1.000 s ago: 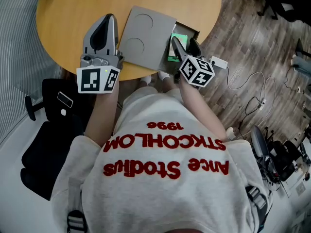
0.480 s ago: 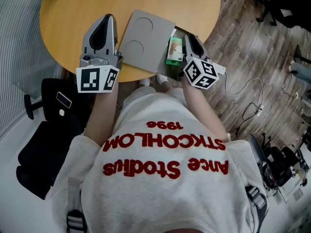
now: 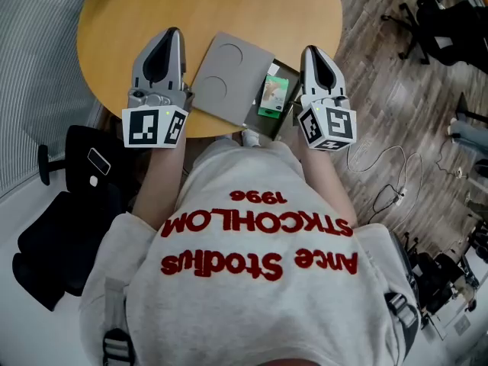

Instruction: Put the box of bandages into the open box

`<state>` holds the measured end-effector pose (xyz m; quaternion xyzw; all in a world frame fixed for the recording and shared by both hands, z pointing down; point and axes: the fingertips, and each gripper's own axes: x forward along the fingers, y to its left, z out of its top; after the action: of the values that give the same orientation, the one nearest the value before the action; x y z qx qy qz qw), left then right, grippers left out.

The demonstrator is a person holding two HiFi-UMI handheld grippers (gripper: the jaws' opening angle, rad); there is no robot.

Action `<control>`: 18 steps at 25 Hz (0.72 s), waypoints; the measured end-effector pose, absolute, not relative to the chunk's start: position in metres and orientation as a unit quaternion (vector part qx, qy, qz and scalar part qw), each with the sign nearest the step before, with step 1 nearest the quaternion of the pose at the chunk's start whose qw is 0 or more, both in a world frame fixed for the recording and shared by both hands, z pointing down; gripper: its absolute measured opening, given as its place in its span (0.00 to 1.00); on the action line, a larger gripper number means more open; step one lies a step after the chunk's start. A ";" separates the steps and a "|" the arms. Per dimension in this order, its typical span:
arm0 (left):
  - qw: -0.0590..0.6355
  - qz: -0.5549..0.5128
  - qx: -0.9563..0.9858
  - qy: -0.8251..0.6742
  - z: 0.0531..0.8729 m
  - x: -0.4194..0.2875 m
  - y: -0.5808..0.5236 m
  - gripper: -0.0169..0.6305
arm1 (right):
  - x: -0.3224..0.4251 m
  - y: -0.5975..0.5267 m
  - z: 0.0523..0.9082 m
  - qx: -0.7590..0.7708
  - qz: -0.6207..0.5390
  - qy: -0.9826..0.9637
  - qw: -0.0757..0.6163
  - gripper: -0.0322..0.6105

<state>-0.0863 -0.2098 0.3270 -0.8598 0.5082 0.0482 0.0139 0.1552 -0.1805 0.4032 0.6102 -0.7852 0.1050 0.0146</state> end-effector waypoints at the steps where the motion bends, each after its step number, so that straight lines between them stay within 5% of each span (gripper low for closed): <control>1: 0.017 0.050 -0.859 0.510 0.324 -0.088 -0.209 0.04 | 0.154 -0.182 0.391 0.608 0.090 -0.789 0.011 0.07; 18: 0.062 0.054 -0.828 0.554 0.292 -0.119 -0.190 0.04 | 0.138 -0.198 0.279 0.547 -0.009 -0.836 -0.050 0.07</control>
<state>-0.1194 -0.1899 0.2921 -0.8283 0.5542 0.0537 0.0616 0.1379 -0.1977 0.2786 0.5468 -0.8357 -0.0092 -0.0501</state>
